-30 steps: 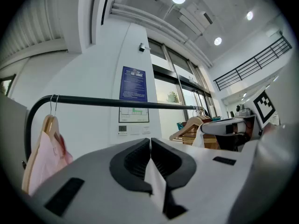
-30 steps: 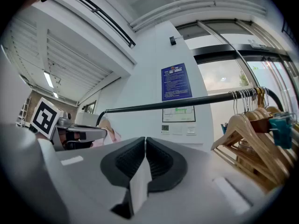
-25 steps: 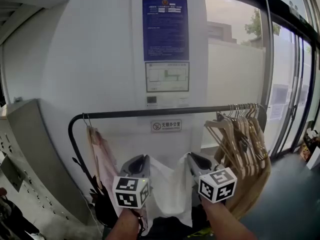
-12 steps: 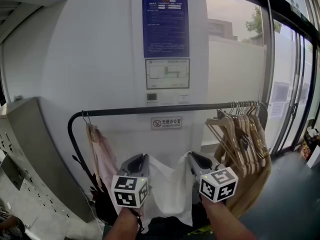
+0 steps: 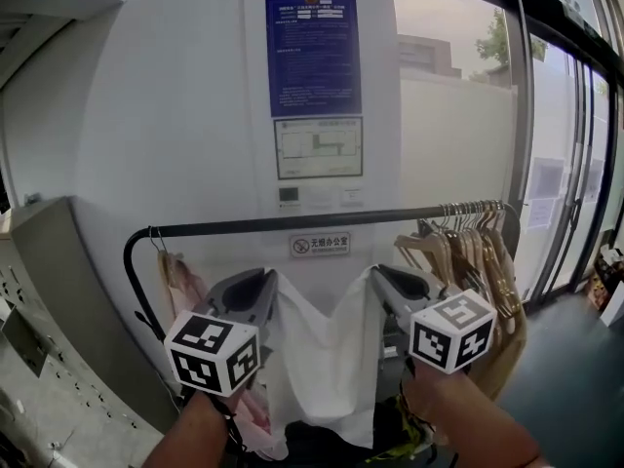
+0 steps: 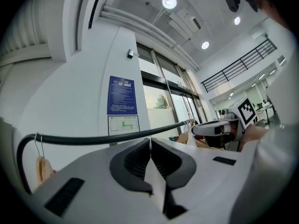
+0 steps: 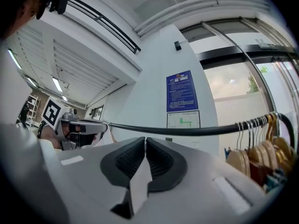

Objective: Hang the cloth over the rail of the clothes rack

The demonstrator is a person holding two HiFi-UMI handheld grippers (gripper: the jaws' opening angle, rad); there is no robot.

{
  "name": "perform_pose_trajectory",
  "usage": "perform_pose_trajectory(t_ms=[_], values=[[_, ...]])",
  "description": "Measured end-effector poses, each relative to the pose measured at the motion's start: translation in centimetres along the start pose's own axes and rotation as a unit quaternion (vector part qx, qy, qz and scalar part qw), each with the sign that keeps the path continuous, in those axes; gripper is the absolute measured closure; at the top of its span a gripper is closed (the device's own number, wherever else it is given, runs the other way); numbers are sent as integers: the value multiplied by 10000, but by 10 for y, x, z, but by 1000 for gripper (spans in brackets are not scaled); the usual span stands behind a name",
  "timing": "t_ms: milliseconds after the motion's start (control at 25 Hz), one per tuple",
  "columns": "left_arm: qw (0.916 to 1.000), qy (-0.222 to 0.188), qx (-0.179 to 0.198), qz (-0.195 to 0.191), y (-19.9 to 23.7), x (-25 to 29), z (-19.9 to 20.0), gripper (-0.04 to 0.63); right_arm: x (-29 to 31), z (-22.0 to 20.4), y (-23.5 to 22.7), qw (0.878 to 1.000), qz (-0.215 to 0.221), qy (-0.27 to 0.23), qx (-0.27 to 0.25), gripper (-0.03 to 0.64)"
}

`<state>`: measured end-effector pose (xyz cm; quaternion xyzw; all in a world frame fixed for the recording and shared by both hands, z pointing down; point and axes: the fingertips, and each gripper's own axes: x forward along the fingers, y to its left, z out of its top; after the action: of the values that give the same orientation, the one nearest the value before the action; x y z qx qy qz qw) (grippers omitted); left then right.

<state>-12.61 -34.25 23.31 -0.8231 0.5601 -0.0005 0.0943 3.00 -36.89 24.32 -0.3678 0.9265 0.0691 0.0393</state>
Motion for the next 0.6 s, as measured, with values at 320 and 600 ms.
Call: perform_pose_trajectory(t_ms=[320,600], values=[[9977,-615,-25,272,20,39,124,584,35,127,-14,9970,408,-474,-452,603],[9938,-817,108,745,52,91,224,584,93,237,-35,9950,438,-698,-572,603]])
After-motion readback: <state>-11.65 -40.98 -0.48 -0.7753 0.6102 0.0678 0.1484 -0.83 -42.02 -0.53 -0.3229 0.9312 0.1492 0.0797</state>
